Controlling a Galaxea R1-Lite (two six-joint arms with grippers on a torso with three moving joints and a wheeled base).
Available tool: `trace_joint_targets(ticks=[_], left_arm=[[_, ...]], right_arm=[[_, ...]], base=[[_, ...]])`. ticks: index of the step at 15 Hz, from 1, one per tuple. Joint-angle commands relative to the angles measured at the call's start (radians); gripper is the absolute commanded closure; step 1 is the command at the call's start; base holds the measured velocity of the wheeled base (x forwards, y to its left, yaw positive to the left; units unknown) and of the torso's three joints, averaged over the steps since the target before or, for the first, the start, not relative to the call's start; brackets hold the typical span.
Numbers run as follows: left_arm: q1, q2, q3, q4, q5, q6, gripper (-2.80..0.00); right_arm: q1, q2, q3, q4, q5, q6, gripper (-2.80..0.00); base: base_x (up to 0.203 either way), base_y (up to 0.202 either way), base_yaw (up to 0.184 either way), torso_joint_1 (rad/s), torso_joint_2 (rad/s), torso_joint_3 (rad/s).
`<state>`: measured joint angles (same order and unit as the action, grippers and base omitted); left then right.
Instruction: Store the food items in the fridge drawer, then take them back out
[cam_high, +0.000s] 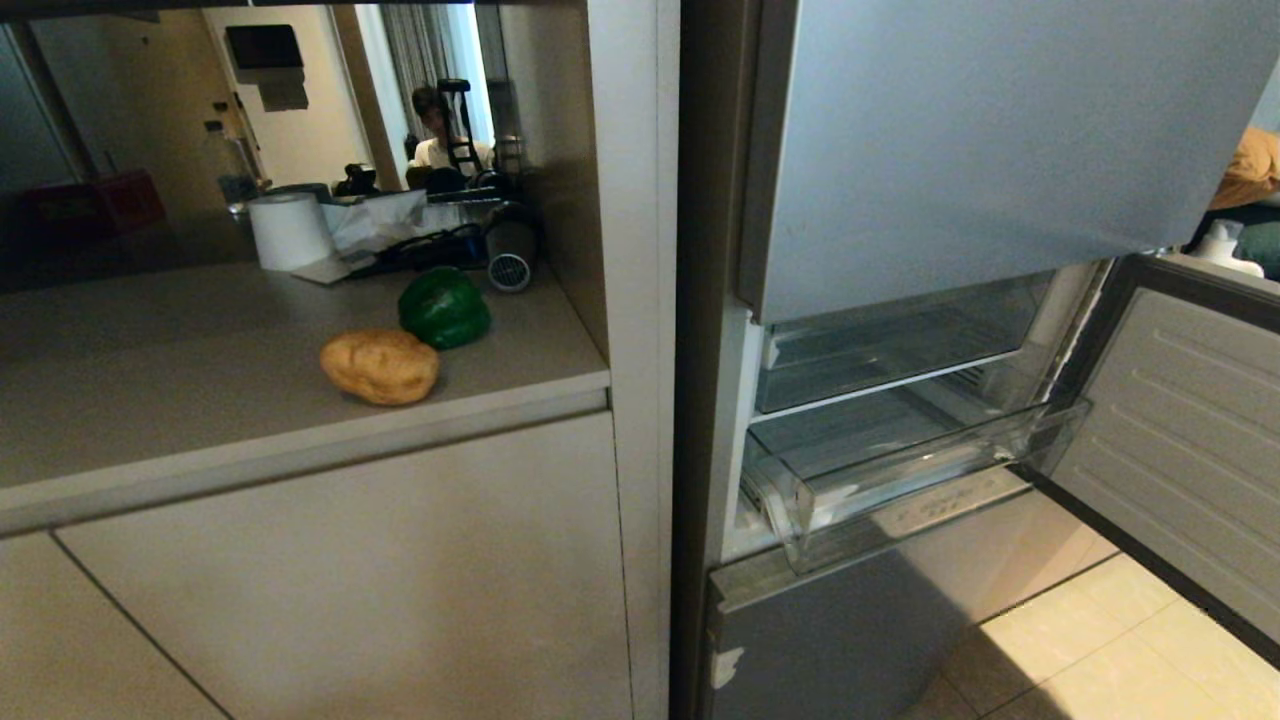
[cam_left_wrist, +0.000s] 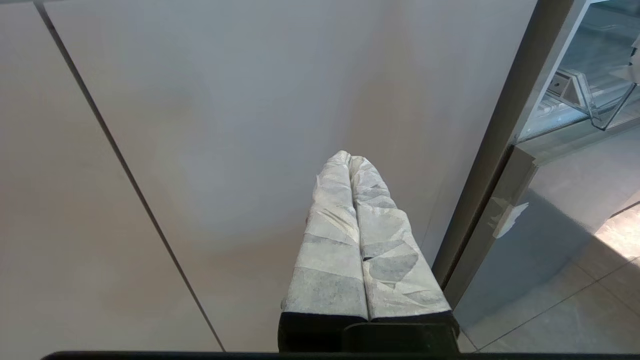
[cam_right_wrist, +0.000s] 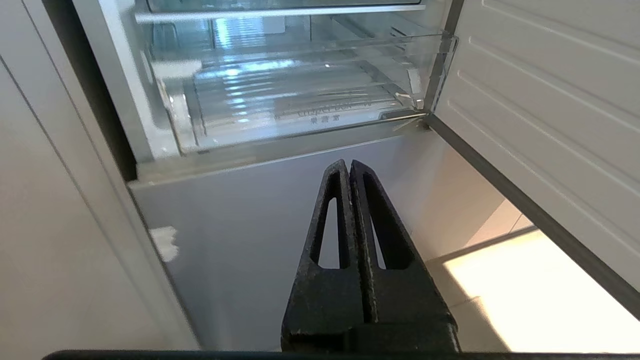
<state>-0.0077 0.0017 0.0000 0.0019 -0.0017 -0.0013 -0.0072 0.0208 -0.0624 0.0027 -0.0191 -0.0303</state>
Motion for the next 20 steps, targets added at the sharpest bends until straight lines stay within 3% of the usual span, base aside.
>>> trace_joint_targets(ticks=[1,6,10,13,16,18,20], left_arm=[[0.000,0.000,0.000,0.000,0.000,0.000,0.00],[0.000,0.000,0.000,0.000,0.000,0.000,0.00],[0.000,0.000,0.000,0.001,0.000,0.000,0.00],[0.000,0.000,0.000,0.000,0.000,0.000,0.00],[0.000,0.000,0.000,0.000,0.000,0.000,0.00],[0.000,0.000,0.000,0.000,0.000,0.000,0.00],[0.000,0.000,0.000,0.000,0.000,0.000,0.00]], right_arm=[[-0.001,0.131,-0.100,0.034,0.001,0.035,0.00],[-0.001,0.757,-0.367,0.089,0.043,0.199,0.00],[0.002,1.161,-0.570,0.104,0.198,0.242,0.00],[0.002,1.371,-0.634,0.072,0.268,0.165,0.00],[0.005,1.530,-0.655,-0.071,0.288,0.062,0.00],[0.006,1.601,-0.677,-0.183,0.287,0.039,0.00],[0.006,1.668,-0.728,-0.202,0.284,0.031,0.00]], base=[[0.000,0.000,0.000,0.000,0.00,0.000],[0.000,0.000,0.000,0.000,0.00,0.000],[0.000,0.000,0.000,0.000,0.00,0.000],[0.000,0.000,0.000,0.000,0.00,0.000],[0.000,0.000,0.000,0.000,0.00,0.000],[0.000,0.000,0.000,0.000,0.00,0.000],[0.000,0.000,0.000,0.000,0.00,0.000]])
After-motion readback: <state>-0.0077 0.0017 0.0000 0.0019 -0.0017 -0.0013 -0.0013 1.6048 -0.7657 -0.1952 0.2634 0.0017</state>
